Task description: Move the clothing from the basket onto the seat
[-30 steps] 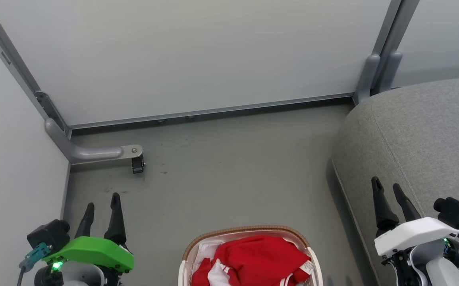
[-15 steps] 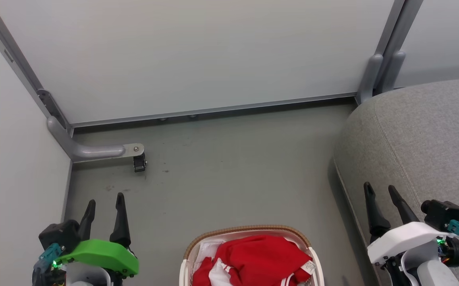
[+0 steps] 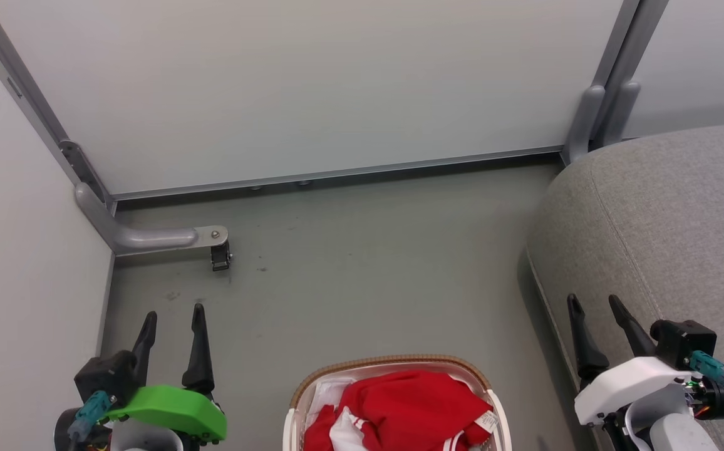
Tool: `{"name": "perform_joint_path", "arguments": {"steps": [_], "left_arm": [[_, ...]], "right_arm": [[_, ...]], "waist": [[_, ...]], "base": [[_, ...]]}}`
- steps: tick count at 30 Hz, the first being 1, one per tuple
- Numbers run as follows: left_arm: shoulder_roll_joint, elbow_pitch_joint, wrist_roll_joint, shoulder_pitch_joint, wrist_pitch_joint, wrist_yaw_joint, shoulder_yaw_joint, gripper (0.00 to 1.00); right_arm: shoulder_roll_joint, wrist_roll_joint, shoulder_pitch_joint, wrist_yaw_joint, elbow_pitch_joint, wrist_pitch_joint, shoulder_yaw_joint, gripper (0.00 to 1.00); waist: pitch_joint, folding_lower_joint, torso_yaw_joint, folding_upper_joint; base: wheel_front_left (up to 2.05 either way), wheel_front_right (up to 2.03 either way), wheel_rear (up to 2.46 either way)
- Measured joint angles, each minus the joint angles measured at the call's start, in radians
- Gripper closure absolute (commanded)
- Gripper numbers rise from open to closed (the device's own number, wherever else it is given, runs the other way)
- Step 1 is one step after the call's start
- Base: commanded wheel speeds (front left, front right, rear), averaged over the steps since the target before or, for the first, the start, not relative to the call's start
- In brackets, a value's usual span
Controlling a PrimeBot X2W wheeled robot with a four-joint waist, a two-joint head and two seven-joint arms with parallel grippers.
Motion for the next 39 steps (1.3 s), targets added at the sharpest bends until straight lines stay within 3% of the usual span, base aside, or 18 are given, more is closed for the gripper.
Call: {"name": "perform_joint_path", "arguments": {"steps": [8,18,28,39], "left_arm": [[-0.02,0.046,0.02,-0.012,-0.015,-0.055,-0.029,0.0],[-0.031,0.178,0.033,-0.174,-0.036,-0.064,-0.225,0.0],[-0.034,0.403,-0.041,-0.377,-0.055,-0.064,-0.446,0.0],[-0.032,0.7,-0.226,-0.53,-0.062,-0.065,-0.646,0.0]], "right_arm": [[0.001,-0.053,-0.025,0.0,0.002,-0.017,0.006,0.0],[-0.003,-0.064,-0.141,0.0,-0.031,-0.038,0.043,0.0],[0.0,-0.067,-0.241,0.0,-0.064,-0.056,0.092,0.0],[0.008,-0.088,-0.302,0.0,-0.099,-0.07,0.145,0.0]], "waist": [[0.04,0.0,-0.006,0.0],[0.191,0.0,-0.033,0.0],[0.386,0.0,-0.087,0.0],[0.611,0.0001,-0.171,0.0]], "base": [[0.0,0.0,0.0],[0.0,0.0,0.0],[0.0,0.0,0.0],[0.0,0.0,0.0]]}}
